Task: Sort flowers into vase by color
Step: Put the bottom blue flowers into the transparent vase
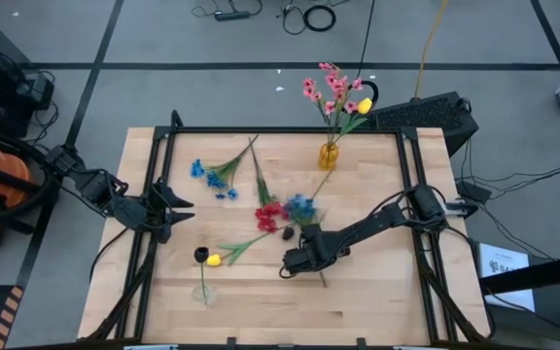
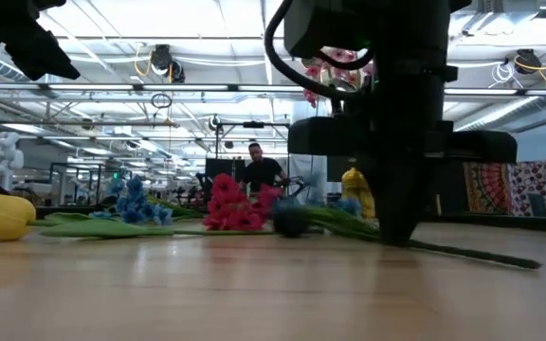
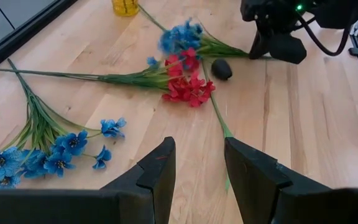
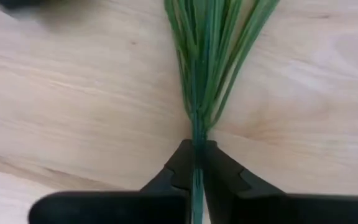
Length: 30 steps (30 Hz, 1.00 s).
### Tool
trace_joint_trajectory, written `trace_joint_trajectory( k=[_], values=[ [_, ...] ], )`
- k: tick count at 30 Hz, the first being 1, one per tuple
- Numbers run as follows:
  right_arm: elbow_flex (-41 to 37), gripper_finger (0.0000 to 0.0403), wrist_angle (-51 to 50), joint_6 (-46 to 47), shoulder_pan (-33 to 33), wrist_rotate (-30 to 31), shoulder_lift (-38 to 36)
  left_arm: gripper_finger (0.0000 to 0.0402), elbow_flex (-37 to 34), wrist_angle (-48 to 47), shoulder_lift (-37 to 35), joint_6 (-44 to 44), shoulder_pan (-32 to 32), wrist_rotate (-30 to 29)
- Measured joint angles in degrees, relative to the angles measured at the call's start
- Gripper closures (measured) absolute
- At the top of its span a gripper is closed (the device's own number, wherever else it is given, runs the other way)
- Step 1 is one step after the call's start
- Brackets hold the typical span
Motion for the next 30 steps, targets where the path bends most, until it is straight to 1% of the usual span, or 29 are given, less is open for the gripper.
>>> trace_joint_trajectory(
  k=[4, 6, 8, 11, 13, 16, 18, 20, 22, 24, 27, 30],
  values=[
    [-0.8, 0.0391, -4.4, 1.7, 1.0, 2.0, -3.7, 0.0259, 0.0, 0.0, 0.0, 0.0, 0.0, 0.0],
    [-1.4, 0.0397, -9.4, 3.2, 2.0, 4.2, -6.8, 0.0259, 0.0, 0.1, 0.0, 0.0, 0.0, 0.0],
    [-0.9, 0.0399, -11.3, 6.6, 3.2, 8.7, -11.8, 0.0259, 0.0, 0.1, 0.0, 0.0, 0.0, 0.0],
    [-1.0, 0.0399, -17.6, 9.0, 5.7, 18.3, -18.7, 0.0259, 0.0, 0.1, 0.0, 0.0, 0.0, 0.0],
    [-1.0, 0.04, -18.2, 6.9, 7.2, 23.2, -22.1, 0.0259, 0.0, 0.1, 0.0, 0.0, 0.0, 0.0],
    [-0.8, 0.04, -19.9, 0.0, 7.9, 23.9, -26.8, 0.0259, 0.0, 0.1, 0.0, 0.0, 0.0, 0.0],
    [-0.8, 0.04, -18.2, -1.9, 7.8, 25.6, -28.1, 0.0259, 0.0, 0.1, 0.0, 0.0, 0.0, -0.2],
    [-0.8, 0.04, -13.8, -6.9, 7.5, 30.5, -28.1, 0.0259, 0.0, 0.1, 0.0, 0.0, 0.0, -0.3],
    [-0.8, 0.0401, -5.7, -16.3, 7.3, 36.0, -28.1, 0.0259, 0.0, 0.1, 0.0, 0.0, 0.0, -0.3],
    [-0.8, 0.0401, 4.2, -26.7, 6.8, 39.4, -27.7, 0.0259, 0.0, 0.1, 0.0, 0.0, 0.0, -0.3],
    [-2.0, 0.0402, 20.4, -41.1, 5.4, 38.8, -27.3, 0.0259, 0.0, 0.1, 0.0, 0.0, 0.0, -0.4],
    [-5.6, 0.0402, 37.1, -53.0, 3.4, 34.8, -27.3, 0.0259, 0.0, 0.1, 0.0, 0.0, 0.0, -0.4]
  ],
)
